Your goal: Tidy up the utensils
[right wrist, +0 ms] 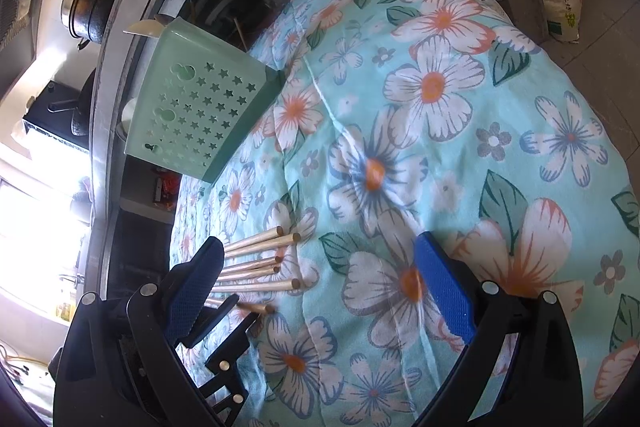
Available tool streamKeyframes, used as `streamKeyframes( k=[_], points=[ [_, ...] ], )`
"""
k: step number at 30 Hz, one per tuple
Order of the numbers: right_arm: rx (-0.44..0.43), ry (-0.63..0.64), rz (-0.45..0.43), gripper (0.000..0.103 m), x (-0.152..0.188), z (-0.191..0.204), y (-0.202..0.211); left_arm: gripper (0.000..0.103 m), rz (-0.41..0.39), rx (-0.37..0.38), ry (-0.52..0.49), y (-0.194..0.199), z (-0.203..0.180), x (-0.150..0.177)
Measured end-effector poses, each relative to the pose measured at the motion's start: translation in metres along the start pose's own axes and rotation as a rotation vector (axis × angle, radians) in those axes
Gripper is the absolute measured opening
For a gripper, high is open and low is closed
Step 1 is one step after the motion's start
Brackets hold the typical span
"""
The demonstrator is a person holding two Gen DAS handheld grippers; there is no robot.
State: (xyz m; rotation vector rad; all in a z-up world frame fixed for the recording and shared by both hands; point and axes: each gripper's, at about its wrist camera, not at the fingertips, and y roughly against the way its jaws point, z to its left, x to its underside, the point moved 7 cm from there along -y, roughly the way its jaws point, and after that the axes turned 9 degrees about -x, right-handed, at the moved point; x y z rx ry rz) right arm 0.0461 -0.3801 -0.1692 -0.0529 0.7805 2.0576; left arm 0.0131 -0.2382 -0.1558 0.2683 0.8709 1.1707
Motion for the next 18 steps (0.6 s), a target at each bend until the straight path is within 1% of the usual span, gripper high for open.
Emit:
streamKeyframes(
  k=[3, 7, 14, 18],
  points=[
    [-0.001, -0.001, -0.001, 0.093, 0.0, 0.0, 0.0, 0.013, 0.018, 0.041, -0.022, 0.009, -0.004, 0.005],
    [0.002, 0.001, -0.001, 0.093, 0.0, 0.0, 0.0, 0.015, 0.028, 0.041, -0.036, 0.011, -0.008, 0.01],
    [0.006, 0.0, -0.001, 0.093, 0.0, -0.001, -0.001, 0.016, 0.039, 0.04, -0.064, 0.001, -0.012, 0.011],
    [0.013, 0.002, -0.003, 0.093, 0.001, 0.0, -0.002, 0.019, 0.045, 0.044, -0.06, -0.004, -0.01, 0.009]
  ],
)
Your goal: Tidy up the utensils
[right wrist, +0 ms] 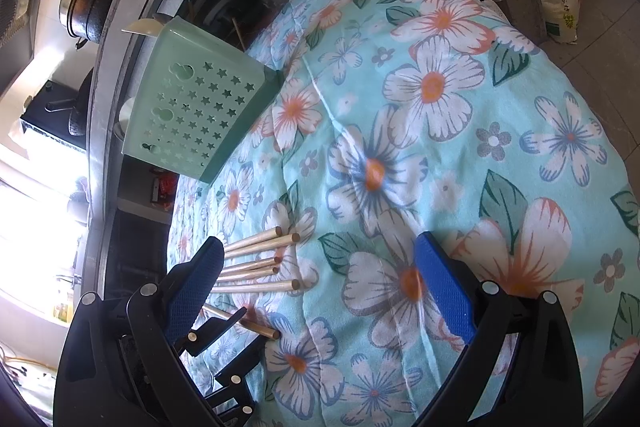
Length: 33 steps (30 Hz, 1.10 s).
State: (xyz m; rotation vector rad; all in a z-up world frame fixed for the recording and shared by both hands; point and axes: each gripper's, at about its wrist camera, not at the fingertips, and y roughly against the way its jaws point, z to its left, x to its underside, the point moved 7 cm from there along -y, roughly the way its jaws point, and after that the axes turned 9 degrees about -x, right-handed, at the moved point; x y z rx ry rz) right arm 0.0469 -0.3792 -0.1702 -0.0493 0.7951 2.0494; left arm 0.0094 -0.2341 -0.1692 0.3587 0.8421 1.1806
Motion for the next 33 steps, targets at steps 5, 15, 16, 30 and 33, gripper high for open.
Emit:
streamKeyframes(
  k=[5, 15, 16, 30, 33],
  points=[
    [0.004, 0.001, -0.001, 0.093, 0.0, 0.0, 0.0, 0.019, -0.002, -0.001, -0.003, -0.005, 0.0, -0.004],
    [0.006, 0.002, -0.001, 0.093, 0.0, 0.0, 0.0, 0.019, -0.004, 0.0, -0.024, -0.007, -0.002, -0.007],
    [0.005, 0.001, -0.001, 0.093, 0.0, 0.0, 0.0, 0.019, -0.004, -0.002, -0.026, -0.007, -0.002, -0.007],
    [-0.016, -0.009, -0.022, 0.088, -0.008, 0.006, 0.017, 0.013, -0.051, -0.034, -0.008, 0.007, 0.005, -0.013],
    [-0.032, -0.013, -0.042, 0.082, -0.009, 0.009, 0.031, 0.012, -0.077, -0.059, 0.051, 0.017, 0.024, -0.018]
  ],
)
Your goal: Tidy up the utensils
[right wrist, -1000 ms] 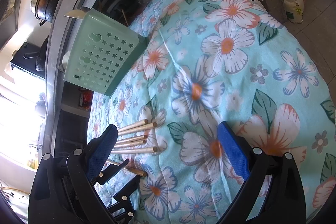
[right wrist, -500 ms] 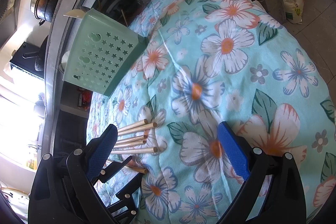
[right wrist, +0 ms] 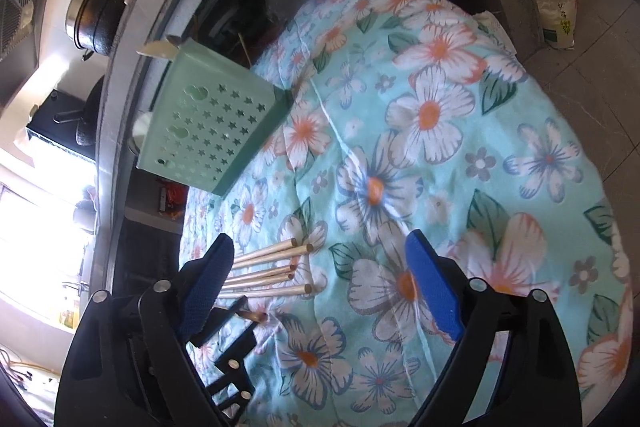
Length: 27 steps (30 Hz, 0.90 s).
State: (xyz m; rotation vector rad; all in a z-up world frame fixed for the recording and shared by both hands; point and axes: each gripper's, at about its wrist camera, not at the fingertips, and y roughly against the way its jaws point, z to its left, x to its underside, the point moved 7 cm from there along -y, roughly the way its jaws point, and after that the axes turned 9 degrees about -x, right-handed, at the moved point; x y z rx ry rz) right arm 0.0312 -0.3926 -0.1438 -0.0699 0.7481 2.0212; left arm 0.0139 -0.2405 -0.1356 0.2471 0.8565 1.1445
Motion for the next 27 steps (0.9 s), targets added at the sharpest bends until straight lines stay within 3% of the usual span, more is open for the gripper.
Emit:
streamKeyframes(
  k=[7, 12, 18, 24, 27],
  points=[
    [-0.061, -0.031, 0.035, 0.067, 0.017, 0.012, 0.016, 0.01, -0.04, -0.09, 0.266, 0.02, 0.077, -0.012],
    [-0.096, -0.104, 0.12, 0.056, 0.043, 0.012, -0.007, 0.009, -0.05, -0.174, 0.413, 0.029, 0.122, -0.009],
    [-0.113, -0.265, 0.142, 0.047, 0.05, -0.009, -0.034, 0.008, -0.048, -0.188, 0.501, 0.032, 0.146, -0.006],
    [-0.102, -0.311, 0.102, 0.04, 0.043, -0.016, -0.037, 0.008, -0.043, -0.187, 0.533, 0.03, 0.151, -0.002],
    [-0.103, -0.333, 0.086, 0.03, 0.039, -0.019, -0.037, 0.009, -0.042, -0.187, 0.542, 0.03, 0.152, -0.002]
  ],
)
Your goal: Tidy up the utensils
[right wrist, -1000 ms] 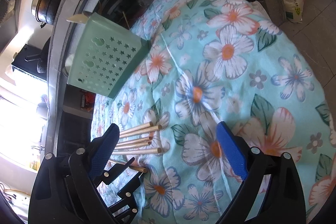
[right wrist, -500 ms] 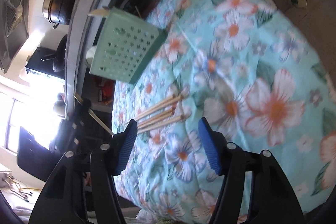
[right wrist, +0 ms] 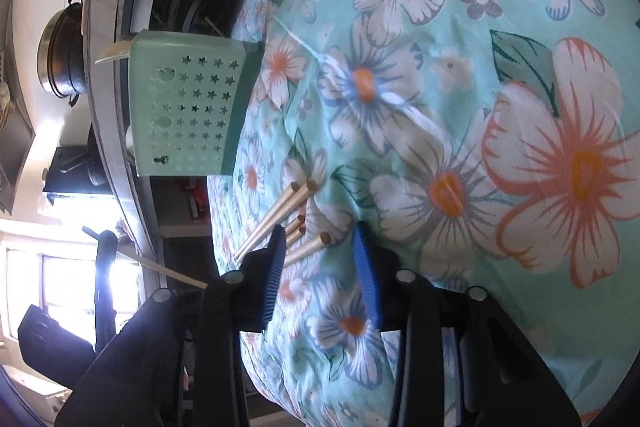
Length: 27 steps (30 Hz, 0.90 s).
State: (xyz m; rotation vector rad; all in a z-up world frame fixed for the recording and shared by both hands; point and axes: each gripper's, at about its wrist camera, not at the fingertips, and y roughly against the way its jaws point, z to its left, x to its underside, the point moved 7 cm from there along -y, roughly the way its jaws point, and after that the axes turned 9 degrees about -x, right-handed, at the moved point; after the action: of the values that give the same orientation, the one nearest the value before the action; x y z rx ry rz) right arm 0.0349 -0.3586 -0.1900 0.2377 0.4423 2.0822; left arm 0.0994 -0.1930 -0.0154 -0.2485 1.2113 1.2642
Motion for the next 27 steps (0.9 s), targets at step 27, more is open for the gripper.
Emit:
streamKeyframes(
  k=[27],
  points=[
    [-0.009, 0.231, -0.141, 0.009, 0.0, 0.059, 0.029, 0.007, -0.013, -0.051, -0.001, 0.001, 0.017, -0.006]
  ],
)
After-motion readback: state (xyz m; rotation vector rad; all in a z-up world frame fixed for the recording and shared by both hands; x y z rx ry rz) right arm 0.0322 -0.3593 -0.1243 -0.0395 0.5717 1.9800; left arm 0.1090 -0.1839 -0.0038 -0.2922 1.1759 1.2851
